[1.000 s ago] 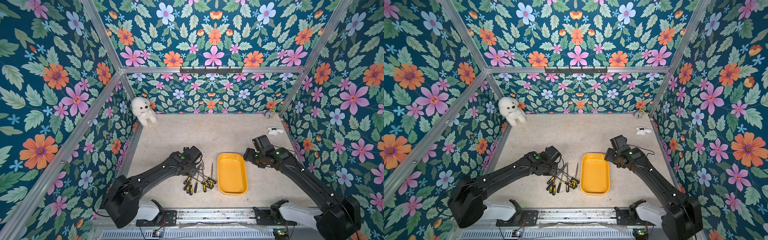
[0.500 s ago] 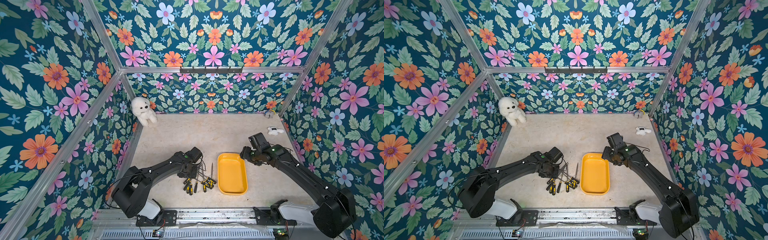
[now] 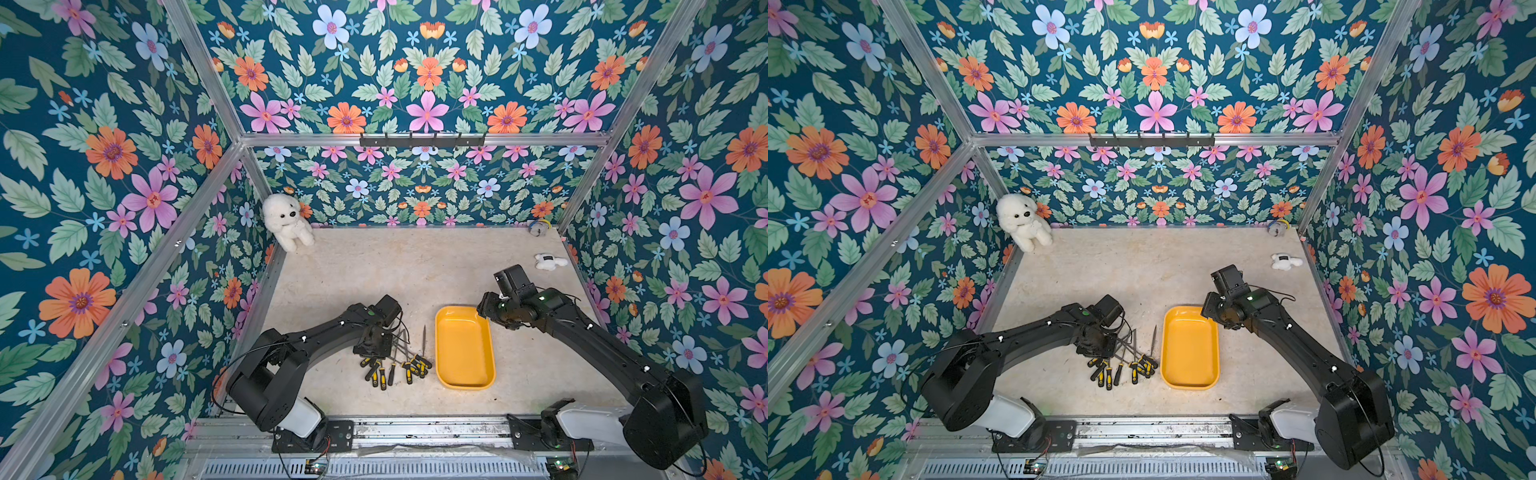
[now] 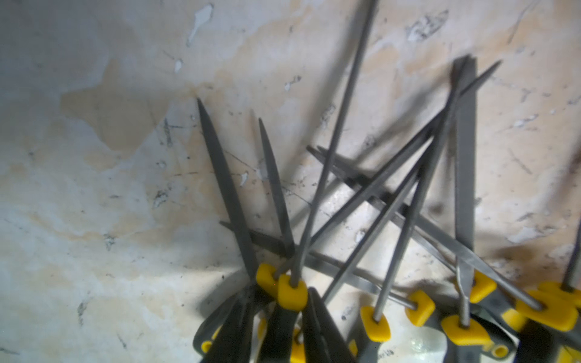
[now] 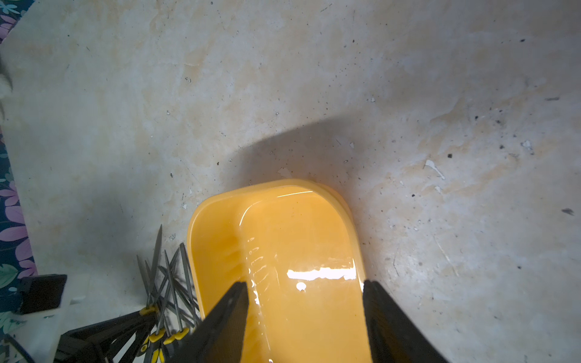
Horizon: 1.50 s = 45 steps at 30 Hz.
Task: Put the file tool into the storage box
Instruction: Pick up the file tool from the center of the board.
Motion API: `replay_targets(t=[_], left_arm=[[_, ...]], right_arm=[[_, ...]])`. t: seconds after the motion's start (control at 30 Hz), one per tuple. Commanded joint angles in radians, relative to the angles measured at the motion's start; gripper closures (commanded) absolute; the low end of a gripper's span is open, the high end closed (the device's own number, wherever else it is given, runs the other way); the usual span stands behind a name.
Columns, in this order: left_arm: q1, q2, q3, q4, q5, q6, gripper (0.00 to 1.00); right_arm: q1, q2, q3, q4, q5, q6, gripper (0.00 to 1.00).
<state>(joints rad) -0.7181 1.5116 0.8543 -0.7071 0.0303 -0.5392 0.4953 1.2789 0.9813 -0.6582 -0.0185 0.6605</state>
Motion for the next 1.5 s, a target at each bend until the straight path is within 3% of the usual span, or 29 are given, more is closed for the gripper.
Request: replay_targets(t=[0.0,0.37,0.67,0.8,0.97,1.23,1.47], left_arm=[[0.005,0.001,0.001,-0.003,0.014,0.034,0.72],[0.005,0.0,0.027,0.009,0.036,0.079,0.95],[0.006,-0.068,0.14,-0.057,0.049,0.094,1.0],[0.017,-0.14,0.196,0.001,0.204,0.07,1.0],[0.044,-0.222,0.105,0.308,0.487,-0.088,1.0],[0.042,-0.254,0.035,0.475,0.566,-0.196,1.0],[0.042,-0.272,-0.012,0.559,0.621,-0.241,1.0]], right_arm=[[0.002,0.003,-0.001,0.014,0.002,0.006,0.37],[0.009,0.014,0.016,0.031,-0.005,0.016,0.4],[0.011,-0.002,0.074,0.074,-0.069,0.035,0.4],[0.01,-0.042,0.079,0.262,-0.238,0.081,0.4],[0.013,-0.05,-0.015,0.622,-0.463,0.231,0.42],[0.121,0.067,0.014,0.659,-0.465,0.22,0.45],[0.134,0.118,-0.004,0.717,-0.465,0.231,0.51]])
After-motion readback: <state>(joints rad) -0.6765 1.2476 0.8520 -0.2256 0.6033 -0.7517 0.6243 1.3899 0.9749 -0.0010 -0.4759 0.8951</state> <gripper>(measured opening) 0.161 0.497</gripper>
